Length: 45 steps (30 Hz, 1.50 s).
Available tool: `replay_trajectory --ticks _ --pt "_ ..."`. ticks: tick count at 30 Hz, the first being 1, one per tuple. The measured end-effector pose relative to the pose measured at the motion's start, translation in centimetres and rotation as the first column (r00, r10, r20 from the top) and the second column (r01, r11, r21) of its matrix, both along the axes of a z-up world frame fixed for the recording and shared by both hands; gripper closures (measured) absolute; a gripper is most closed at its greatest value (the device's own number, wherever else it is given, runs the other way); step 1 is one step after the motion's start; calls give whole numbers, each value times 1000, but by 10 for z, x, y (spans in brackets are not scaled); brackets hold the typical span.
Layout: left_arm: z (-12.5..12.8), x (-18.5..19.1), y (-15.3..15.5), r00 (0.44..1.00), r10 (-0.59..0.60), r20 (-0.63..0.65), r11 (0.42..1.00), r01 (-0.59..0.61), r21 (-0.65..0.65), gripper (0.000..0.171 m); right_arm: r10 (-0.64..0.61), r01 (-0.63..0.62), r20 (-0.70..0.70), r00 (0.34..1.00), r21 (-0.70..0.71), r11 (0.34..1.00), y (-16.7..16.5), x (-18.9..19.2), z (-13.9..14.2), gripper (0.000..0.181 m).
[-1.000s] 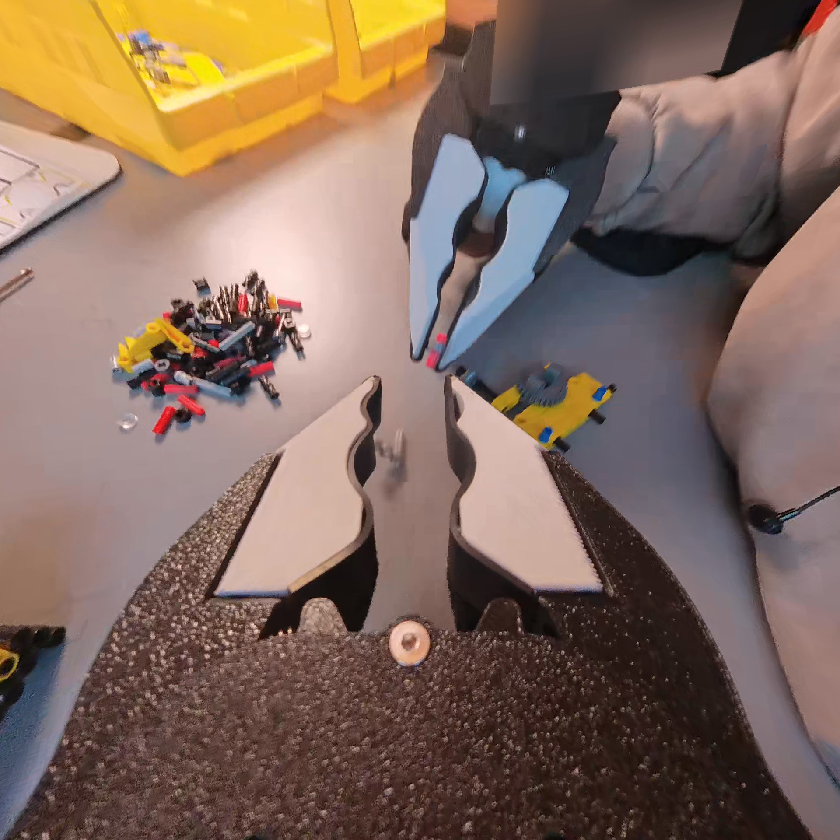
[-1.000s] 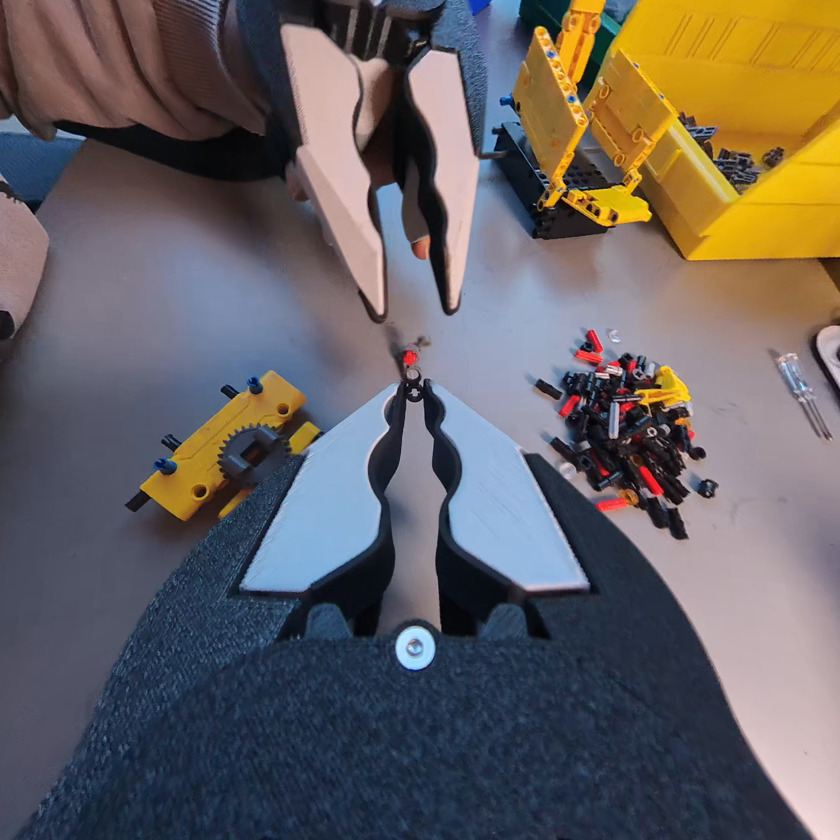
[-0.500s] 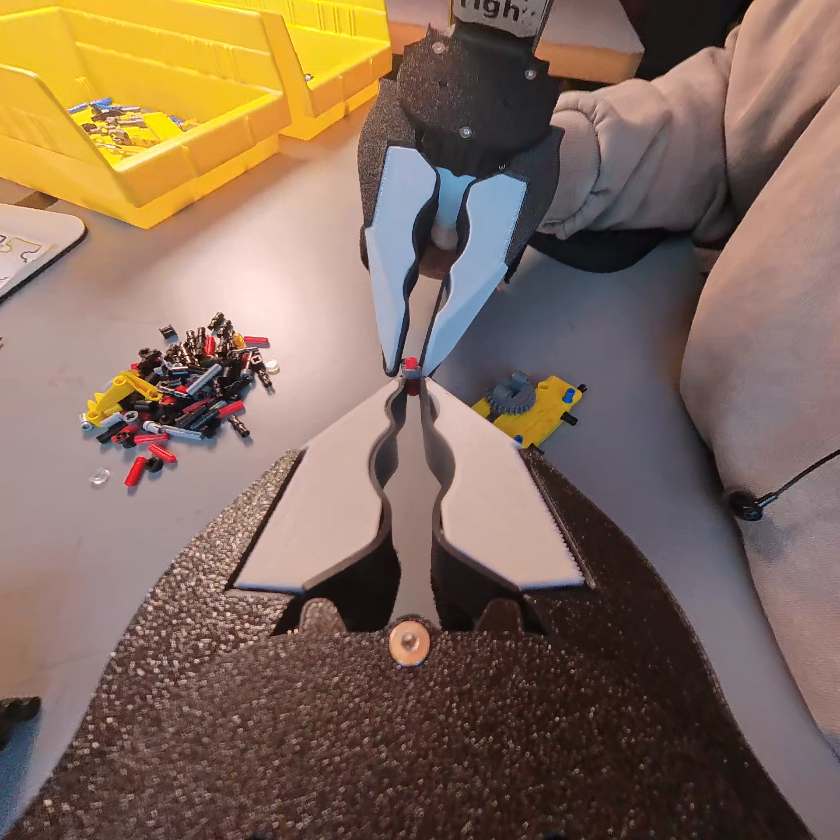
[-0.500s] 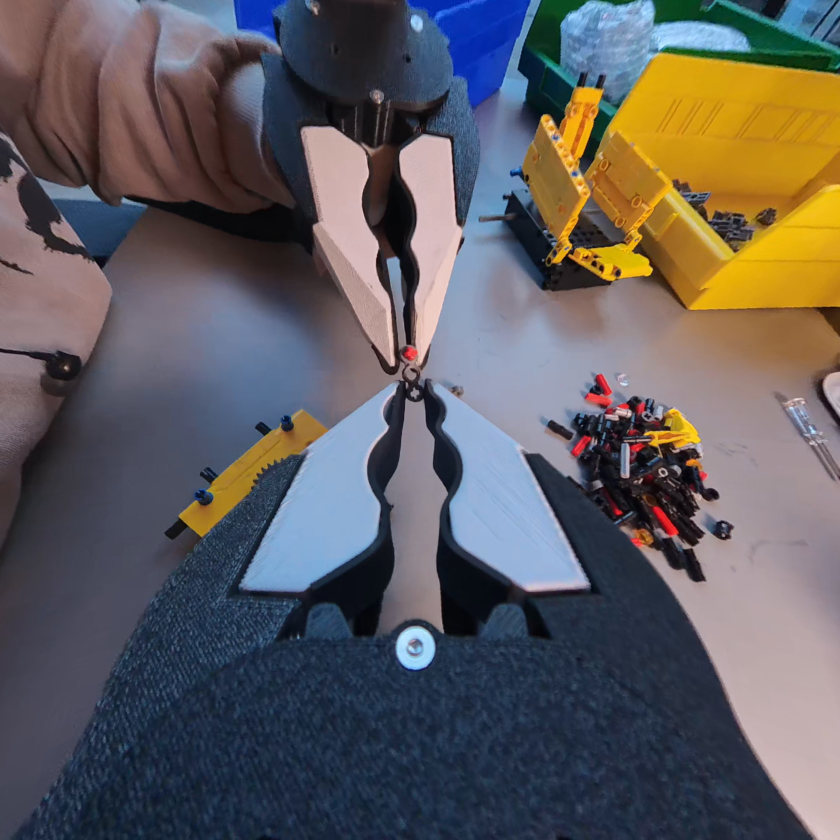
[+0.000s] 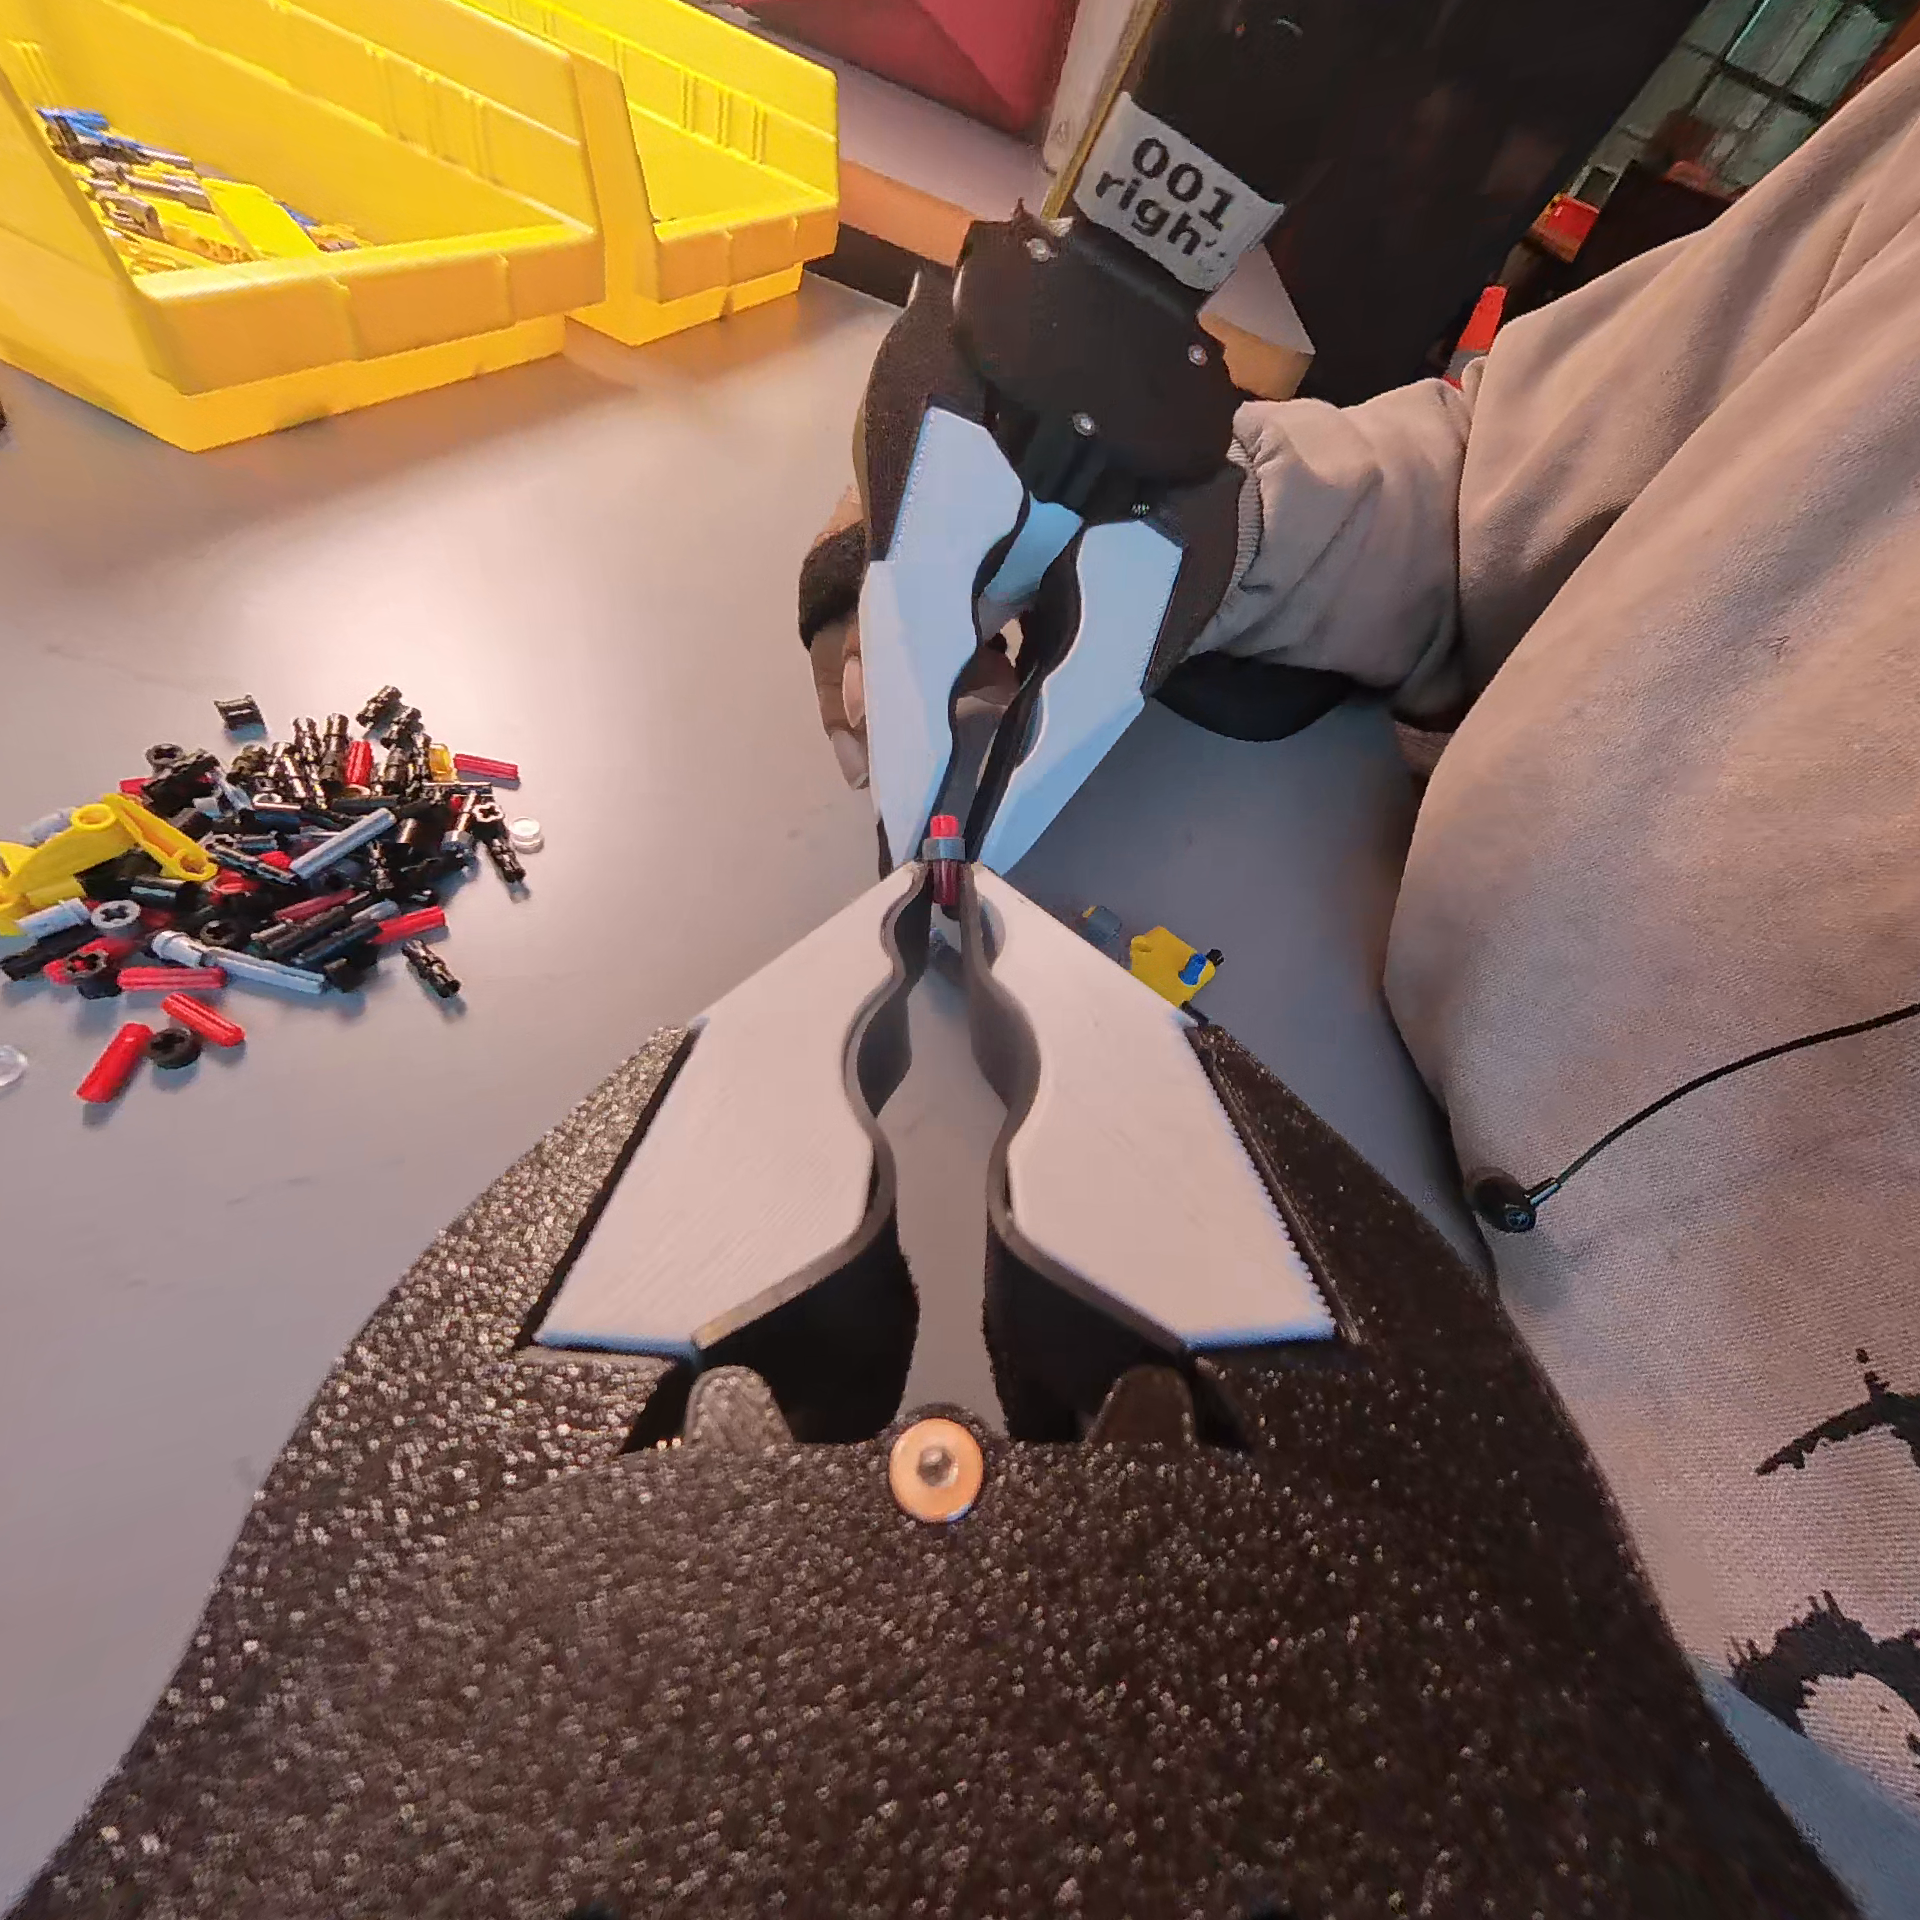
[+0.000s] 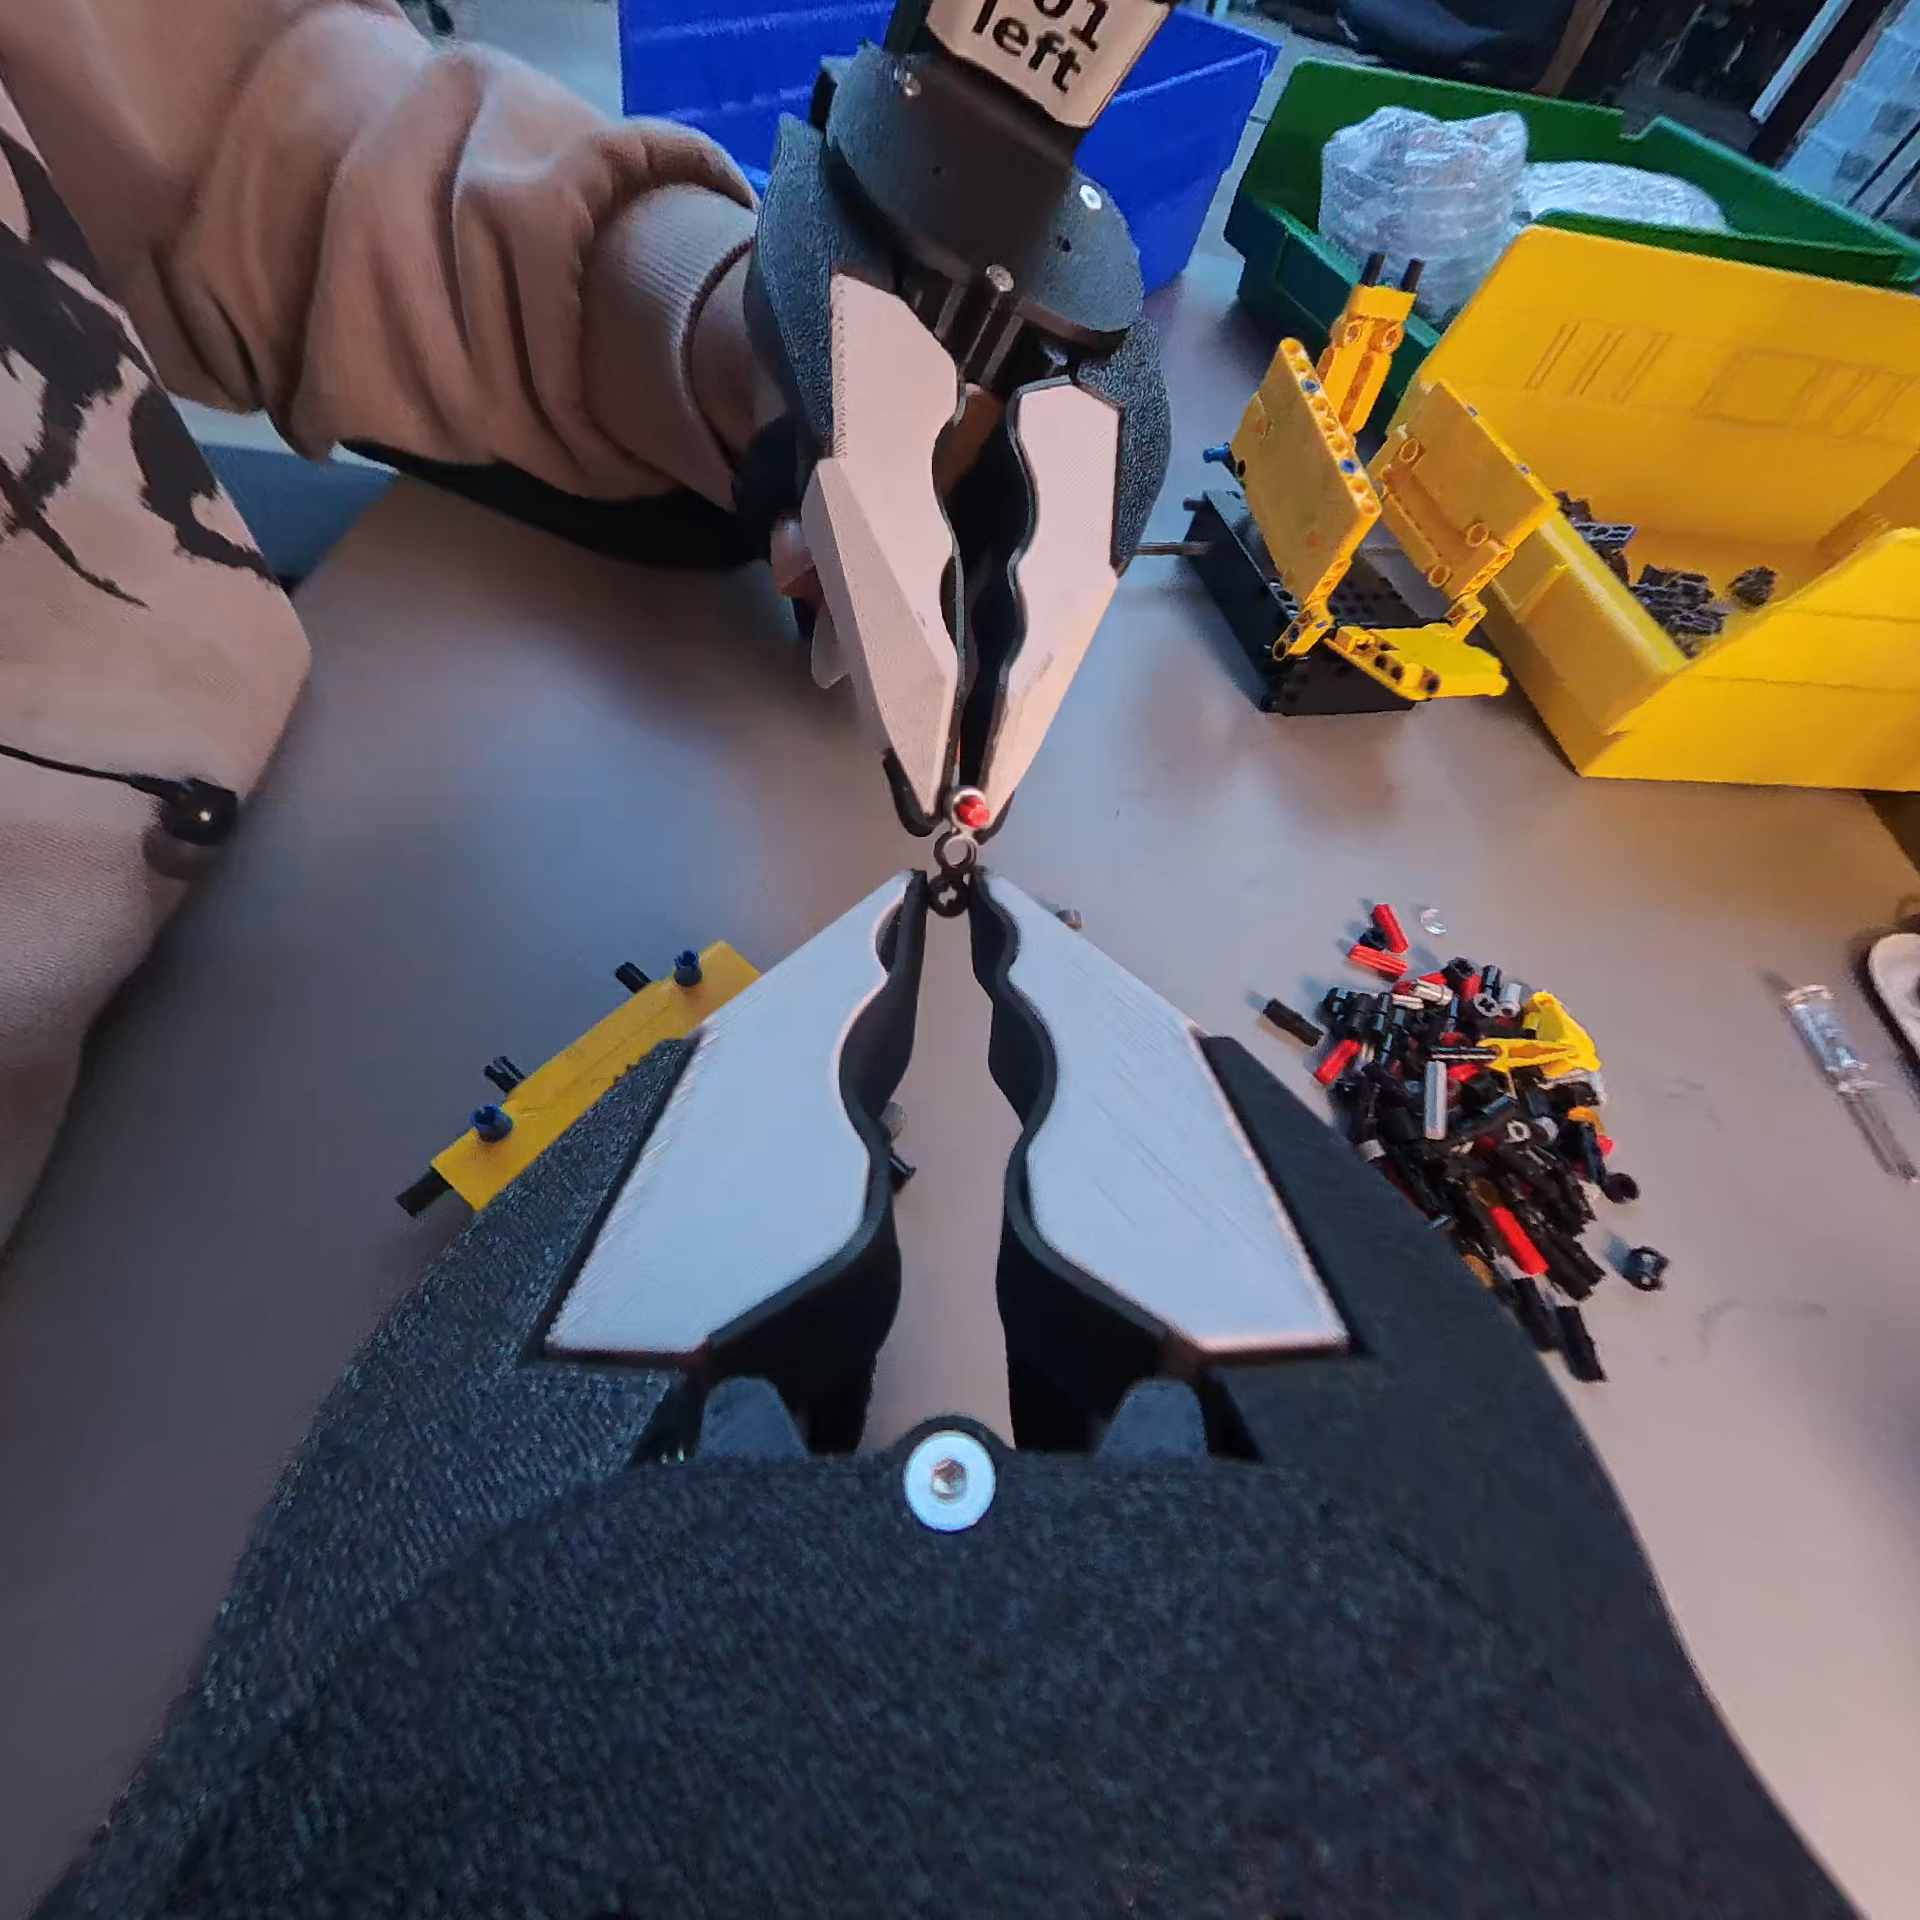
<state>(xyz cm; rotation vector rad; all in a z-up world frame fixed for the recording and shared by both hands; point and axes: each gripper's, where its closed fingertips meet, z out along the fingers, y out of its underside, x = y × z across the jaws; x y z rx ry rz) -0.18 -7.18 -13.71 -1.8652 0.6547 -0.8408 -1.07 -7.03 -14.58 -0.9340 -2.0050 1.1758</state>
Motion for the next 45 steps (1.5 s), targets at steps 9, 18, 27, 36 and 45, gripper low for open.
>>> replay_trajectory --ticks 9,18,27,36,45 --pt "5 2 -3 931 79 -356 916 73 394 168 84 -38 82 993 -452 891 -1 8 23 154" --pt "14 2 -3 901 152 -406 856 85 510 168 118 -77 57 991 -473 878 -4 11 29 174" --pt "34 -10 1 926 27 377 993 17 -114 144 -57 125 -348 936 174 977 16 1 51 175" --pt "46 -7 4 798 50 601 969 108 -223 165 67 277 -514 855 562 779 6 -2 55 176" --pt "15 -9 9 998 58 13 996 -59 63 167 11 100 -284 959 372 923 12 1 26 168"
